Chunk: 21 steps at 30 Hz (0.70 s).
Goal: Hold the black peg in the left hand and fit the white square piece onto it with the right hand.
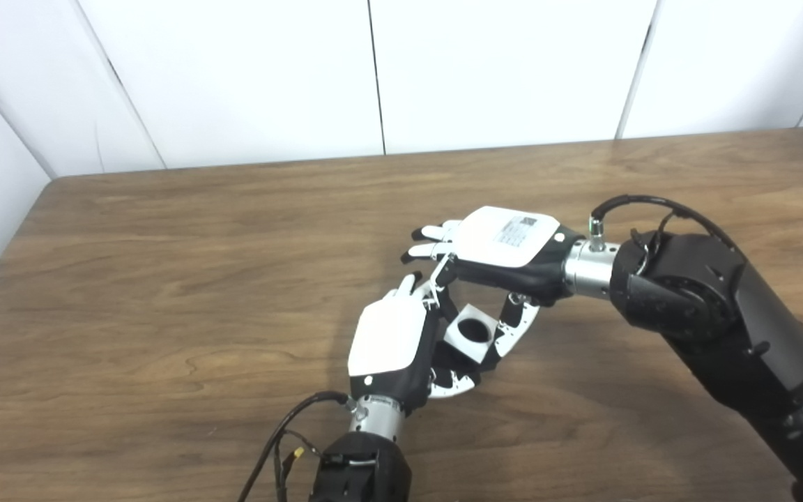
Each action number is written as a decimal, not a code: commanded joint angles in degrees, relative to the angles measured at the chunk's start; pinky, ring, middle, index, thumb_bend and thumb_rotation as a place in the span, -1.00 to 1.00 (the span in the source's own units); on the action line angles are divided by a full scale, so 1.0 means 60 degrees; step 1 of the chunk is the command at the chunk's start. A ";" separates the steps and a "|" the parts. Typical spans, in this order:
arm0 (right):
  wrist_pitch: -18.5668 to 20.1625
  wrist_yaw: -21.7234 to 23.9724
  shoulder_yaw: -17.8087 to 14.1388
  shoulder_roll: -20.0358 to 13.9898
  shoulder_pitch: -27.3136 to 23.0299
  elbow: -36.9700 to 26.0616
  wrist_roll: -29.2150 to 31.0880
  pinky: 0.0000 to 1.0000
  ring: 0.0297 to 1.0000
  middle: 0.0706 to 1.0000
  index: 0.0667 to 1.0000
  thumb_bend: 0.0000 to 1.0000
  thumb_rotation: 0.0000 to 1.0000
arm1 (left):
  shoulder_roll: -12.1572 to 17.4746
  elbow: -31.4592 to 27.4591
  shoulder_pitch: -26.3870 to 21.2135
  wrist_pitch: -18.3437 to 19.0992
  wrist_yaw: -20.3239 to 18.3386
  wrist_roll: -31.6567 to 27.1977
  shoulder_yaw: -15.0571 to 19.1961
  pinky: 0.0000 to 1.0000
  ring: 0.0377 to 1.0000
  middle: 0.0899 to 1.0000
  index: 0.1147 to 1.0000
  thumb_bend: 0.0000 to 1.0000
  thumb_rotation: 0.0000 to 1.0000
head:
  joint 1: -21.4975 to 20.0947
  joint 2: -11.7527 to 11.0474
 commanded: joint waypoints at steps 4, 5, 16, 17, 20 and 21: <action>-0.0188 -0.0066 -0.0017 -0.0137 -0.0187 -0.0097 -0.0052 0.91 1.00 0.88 0.16 0.80 -0.49 | -0.0410 -0.0028 -0.0010 -0.0041 0.0170 0.0197 -0.0245 0.82 0.94 0.77 -0.15 0.04 -0.86 | 0.0031 0.0022; -0.0189 -0.0066 -0.0025 -0.0143 -0.0181 -0.0099 -0.0052 0.90 1.00 0.88 0.16 0.81 -0.50 | -0.0417 -0.0021 -0.0013 -0.0042 0.0178 0.0200 -0.0248 0.82 0.94 0.76 -0.15 0.04 -0.86 | 0.0031 0.0022; -0.0145 0.0035 -0.0030 -0.0189 -0.0181 -0.0142 -0.0077 0.90 1.00 0.89 0.17 0.86 -0.51 | -0.0447 0.0040 -0.0002 -0.0024 0.0247 0.0192 -0.0255 0.82 0.94 0.76 -0.15 0.04 -0.86 | 0.0042 0.0034; -0.0141 0.0033 -0.0033 -0.0192 -0.0180 -0.0134 -0.0077 0.90 1.00 0.89 0.17 0.86 -0.51 | -0.0450 0.0049 0.0001 -0.0019 0.0254 0.0197 -0.0255 0.82 0.93 0.75 -0.15 0.04 -0.86 | 0.0039 0.0037; -0.0130 0.0034 -0.0038 -0.0202 -0.0191 -0.0119 -0.0062 0.90 1.00 0.89 0.17 0.87 -0.53 | -0.0473 0.0063 0.0008 0.0007 0.0254 0.0183 -0.0243 0.82 0.94 0.76 -0.15 0.04 -0.86 | 0.0032 0.0030; -0.0124 0.0044 -0.0033 -0.0210 -0.0201 -0.0123 -0.0066 0.90 1.00 0.89 0.17 0.87 -0.52 | -0.0476 0.0058 0.0005 0.0025 0.0229 0.0201 -0.0244 0.82 0.94 0.76 -0.15 0.04 -0.86 | 0.0032 0.0030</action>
